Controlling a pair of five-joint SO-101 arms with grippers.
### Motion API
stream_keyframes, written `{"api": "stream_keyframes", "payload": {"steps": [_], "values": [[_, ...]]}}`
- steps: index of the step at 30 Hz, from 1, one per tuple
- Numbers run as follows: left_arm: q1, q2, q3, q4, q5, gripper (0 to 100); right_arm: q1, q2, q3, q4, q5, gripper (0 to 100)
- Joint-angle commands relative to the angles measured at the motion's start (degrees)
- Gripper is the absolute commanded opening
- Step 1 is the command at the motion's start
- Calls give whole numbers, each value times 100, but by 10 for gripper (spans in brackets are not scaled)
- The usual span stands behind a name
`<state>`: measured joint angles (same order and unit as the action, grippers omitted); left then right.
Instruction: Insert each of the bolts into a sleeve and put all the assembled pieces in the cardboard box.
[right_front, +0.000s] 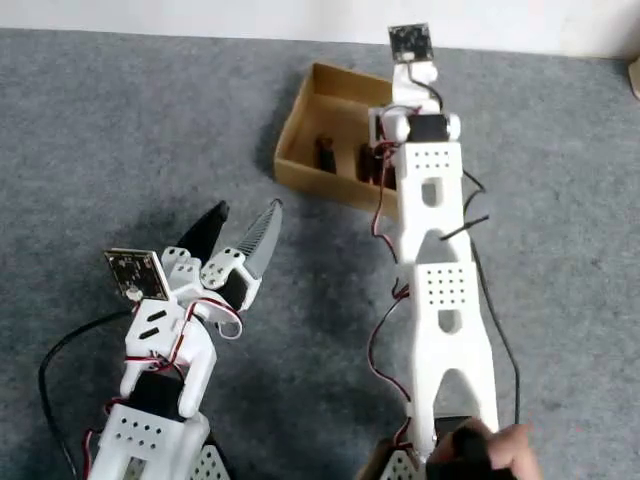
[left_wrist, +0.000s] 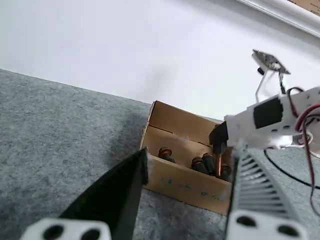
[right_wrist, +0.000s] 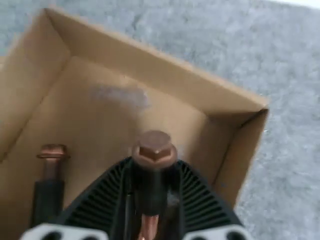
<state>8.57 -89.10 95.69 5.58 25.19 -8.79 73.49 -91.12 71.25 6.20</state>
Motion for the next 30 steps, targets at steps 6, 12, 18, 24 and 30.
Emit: {"api": "stream_keyframes", "payload": {"steps": [6,12,18,24,30], "values": [[-48,-22,-312,18,-35,263,163,277,-418,295,70,30],[-48,-22,-312,18,-35,263,242,233,-479,646,62,276],[-48,-22,-312,18,-35,263,224,-180,-954,1376,62,334],[-48,-22,-312,18,-35,263,242,-1165,-989,1921,35,333],[-48,-22,-303,18,-35,263,224,-2369,-989,2378,26,333]]}}
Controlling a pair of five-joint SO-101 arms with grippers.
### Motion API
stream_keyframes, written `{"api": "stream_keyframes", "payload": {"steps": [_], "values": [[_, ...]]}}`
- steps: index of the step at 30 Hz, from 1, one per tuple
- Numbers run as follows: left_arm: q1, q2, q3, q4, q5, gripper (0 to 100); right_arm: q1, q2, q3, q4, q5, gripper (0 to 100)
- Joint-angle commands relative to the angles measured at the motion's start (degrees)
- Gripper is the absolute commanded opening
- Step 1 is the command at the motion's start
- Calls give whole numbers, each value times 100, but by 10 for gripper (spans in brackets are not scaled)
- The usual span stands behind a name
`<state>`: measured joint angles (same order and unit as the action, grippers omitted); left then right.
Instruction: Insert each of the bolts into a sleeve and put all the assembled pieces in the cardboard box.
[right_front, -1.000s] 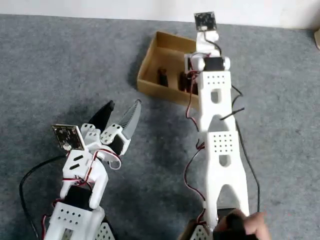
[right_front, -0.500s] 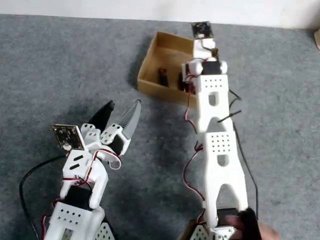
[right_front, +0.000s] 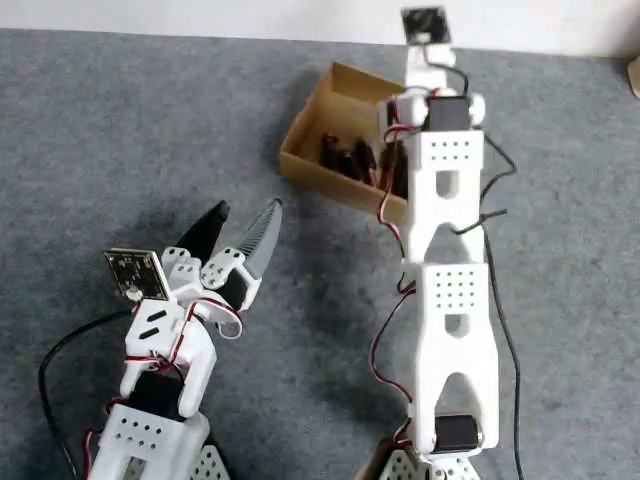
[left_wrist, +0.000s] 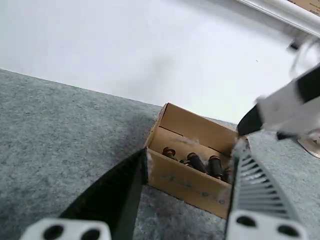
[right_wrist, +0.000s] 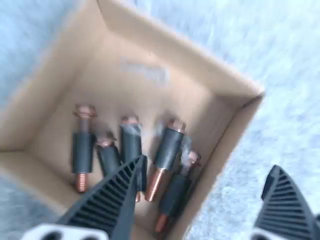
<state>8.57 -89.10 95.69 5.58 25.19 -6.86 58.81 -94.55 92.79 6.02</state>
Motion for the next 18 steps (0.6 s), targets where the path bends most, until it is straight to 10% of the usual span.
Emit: {"api": "stream_keyframes", "payload": {"steps": [1,18], "values": [[-48,-22,-303,18,-35,263,31,-1112,-646,338,44,333],[233,-75,-822,1178,-756,263,-40,-5244,-400,848,44,332]]}}
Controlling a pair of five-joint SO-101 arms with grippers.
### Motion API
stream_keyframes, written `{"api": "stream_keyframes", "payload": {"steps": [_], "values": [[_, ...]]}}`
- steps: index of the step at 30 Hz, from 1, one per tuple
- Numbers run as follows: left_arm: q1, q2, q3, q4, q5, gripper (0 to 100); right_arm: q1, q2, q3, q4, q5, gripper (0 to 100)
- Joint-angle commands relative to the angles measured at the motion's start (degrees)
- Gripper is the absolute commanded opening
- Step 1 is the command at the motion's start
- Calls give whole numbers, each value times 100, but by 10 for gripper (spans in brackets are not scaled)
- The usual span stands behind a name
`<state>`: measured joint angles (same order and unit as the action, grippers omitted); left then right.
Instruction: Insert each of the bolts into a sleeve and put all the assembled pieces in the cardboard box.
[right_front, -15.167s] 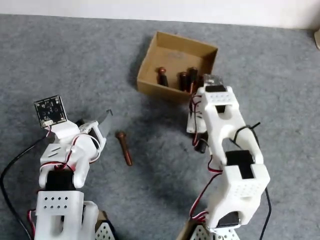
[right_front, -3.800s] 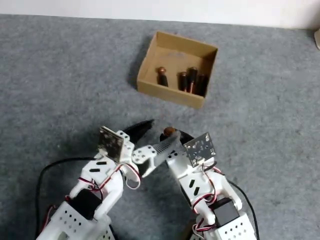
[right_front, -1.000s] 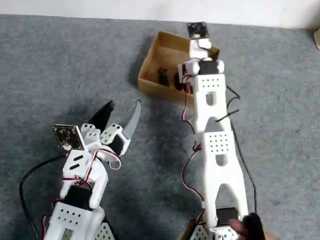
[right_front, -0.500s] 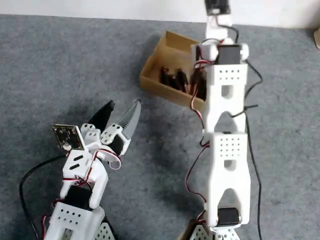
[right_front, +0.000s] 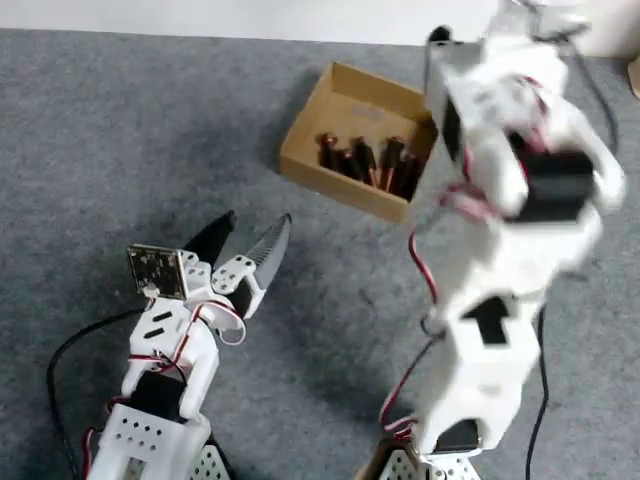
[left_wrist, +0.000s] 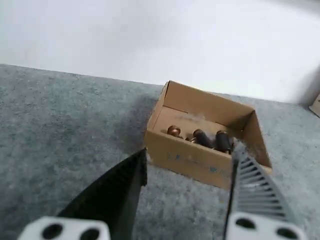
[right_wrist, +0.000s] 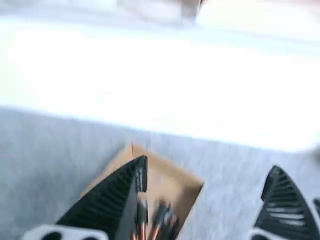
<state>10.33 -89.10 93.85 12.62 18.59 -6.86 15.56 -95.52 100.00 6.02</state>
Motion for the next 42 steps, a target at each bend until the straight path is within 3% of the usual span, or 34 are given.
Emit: {"api": "stream_keyframes", "payload": {"steps": [1,10,14,20,26,28,36,42], "values": [[48,-84,-804,774,-114,263,-40,-1279,-84,127,44,332],[-602,-101,-2818,4554,-826,263,-48,-5305,4233,101,-53,332],[-901,-347,-2607,5363,-1099,263,-84,-7099,6404,84,-527,332],[-1182,-1736,-2264,6409,-1336,263,-75,-9815,9024,-224,-554,332],[-1455,-1508,-2132,6620,-1336,263,-84,-12066,11934,-321,-554,332],[-1473,-1543,-2062,6620,-1354,263,-84,-12180,12716,-224,-554,332],[-1481,-1543,-1218,6611,-2145,263,-57,-12004,13042,-365,-554,332],[-1473,-1543,-708,6374,-2497,263,-48,-11960,14211,-453,-554,332]]}}
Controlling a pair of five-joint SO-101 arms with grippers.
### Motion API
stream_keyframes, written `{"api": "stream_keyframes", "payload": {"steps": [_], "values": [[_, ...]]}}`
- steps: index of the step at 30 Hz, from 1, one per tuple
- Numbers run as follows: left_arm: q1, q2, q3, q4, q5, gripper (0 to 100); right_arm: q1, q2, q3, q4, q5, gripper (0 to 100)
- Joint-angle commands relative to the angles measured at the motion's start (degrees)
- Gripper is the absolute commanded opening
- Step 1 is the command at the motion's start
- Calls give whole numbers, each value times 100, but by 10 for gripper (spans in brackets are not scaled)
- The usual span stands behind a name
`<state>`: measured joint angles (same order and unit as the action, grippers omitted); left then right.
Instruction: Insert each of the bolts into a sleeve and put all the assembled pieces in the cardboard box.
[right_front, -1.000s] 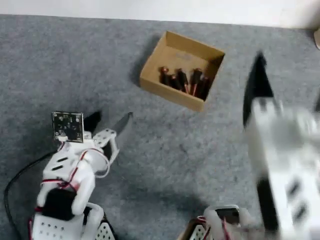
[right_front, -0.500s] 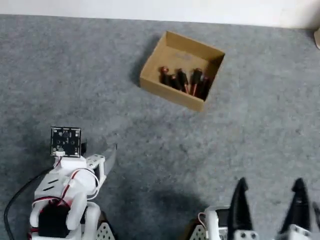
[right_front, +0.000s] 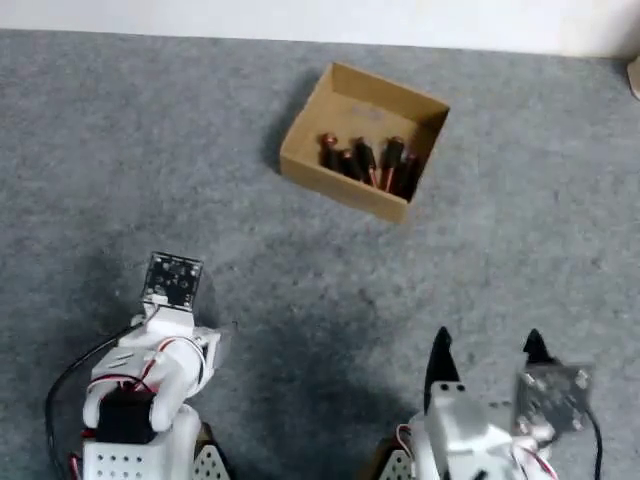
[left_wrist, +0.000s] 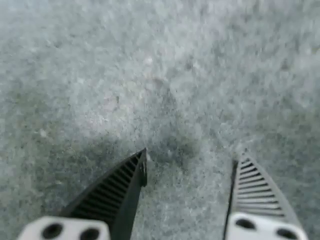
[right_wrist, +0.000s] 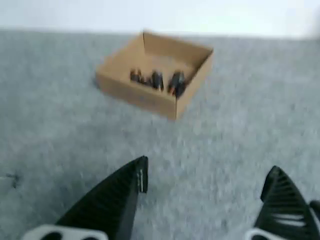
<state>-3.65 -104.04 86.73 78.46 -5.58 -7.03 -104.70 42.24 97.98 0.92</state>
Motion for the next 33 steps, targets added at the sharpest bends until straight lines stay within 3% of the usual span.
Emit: {"api": "stream_keyframes", "payload": {"steps": [1,11,16,22,25,33], "values": [[-75,-48,13,-255,-79,263,-22,13,620,-382,-44,332],[-48,-48,119,-123,-70,263,-31,-57,1648,-1974,-44,332],[-40,-48,330,-360,-70,263,40,-57,3160,-3037,-44,332],[-31,-48,787,-976,-62,263,646,-57,5059,-4602,-79,332],[277,-48,1051,-1240,-62,263,716,-57,5912,-5130,-53,332],[664,-48,1042,-440,-88,266,840,13,6220,-4163,-53,332]]}}
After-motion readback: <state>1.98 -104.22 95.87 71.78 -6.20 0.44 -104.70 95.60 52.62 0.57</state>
